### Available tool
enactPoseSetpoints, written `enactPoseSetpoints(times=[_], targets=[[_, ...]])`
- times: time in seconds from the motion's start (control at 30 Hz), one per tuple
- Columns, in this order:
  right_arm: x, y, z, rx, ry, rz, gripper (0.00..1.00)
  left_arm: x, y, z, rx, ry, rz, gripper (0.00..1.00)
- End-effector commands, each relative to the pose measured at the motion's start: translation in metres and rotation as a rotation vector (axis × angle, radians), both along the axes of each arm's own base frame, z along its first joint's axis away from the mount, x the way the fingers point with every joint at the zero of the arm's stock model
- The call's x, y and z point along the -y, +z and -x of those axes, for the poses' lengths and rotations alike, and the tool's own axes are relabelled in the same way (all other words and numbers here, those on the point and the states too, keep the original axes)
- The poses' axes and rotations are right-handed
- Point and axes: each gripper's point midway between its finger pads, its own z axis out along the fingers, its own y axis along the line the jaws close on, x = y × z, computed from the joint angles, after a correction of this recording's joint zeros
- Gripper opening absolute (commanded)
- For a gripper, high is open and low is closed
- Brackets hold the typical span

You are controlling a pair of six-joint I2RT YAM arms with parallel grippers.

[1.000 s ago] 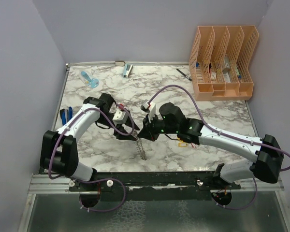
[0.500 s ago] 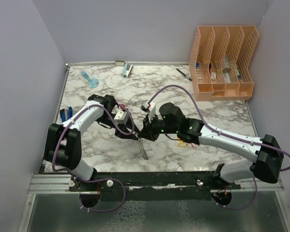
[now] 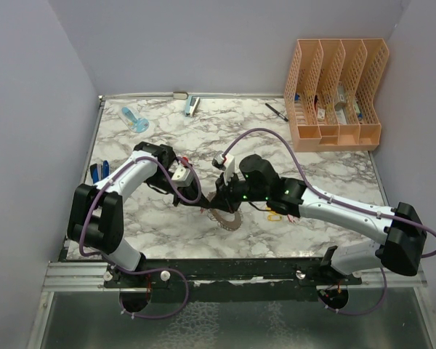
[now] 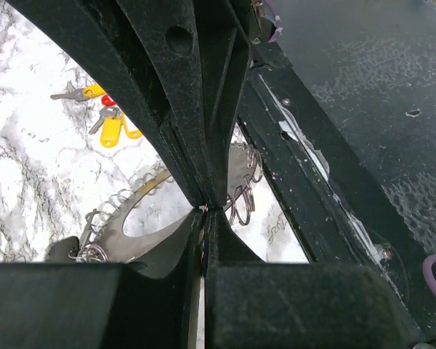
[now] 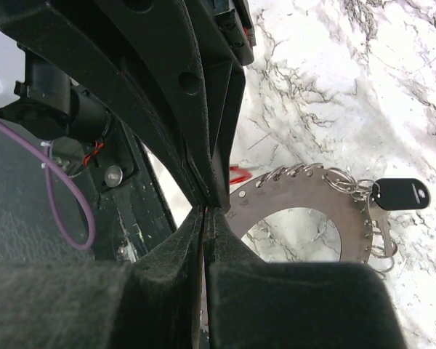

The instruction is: Put the keys on the keyring

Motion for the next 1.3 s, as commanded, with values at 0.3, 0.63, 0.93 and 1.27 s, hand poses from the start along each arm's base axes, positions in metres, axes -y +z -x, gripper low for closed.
enactPoseSetpoints(times=[0.3, 0.63, 0.93, 1.27], targets=[[-0.004, 0.045, 0.002, 0.069, 0.012, -0.147, 0.01, 0.008, 0.006, 0.005, 0.006, -0.024, 0.04, 0.0], [0.008, 0.053, 0.002, 0.097, -0.025, -0.158, 0.01, 0.005, -0.004, 0.007, -0.002, -0.043, -0.016, 0.42], [0.008, 0.054, 0.005, 0.091, -0.012, -0.167, 0.01, 0.008, 0.014, -0.002, 0.047, -0.037, -0.006, 0.62], [0.007, 0.052, 0.006, 0.088, -0.009, -0.166, 0.01, 0.007, 0.028, 0.0, 0.086, -0.035, 0.003, 0.62]])
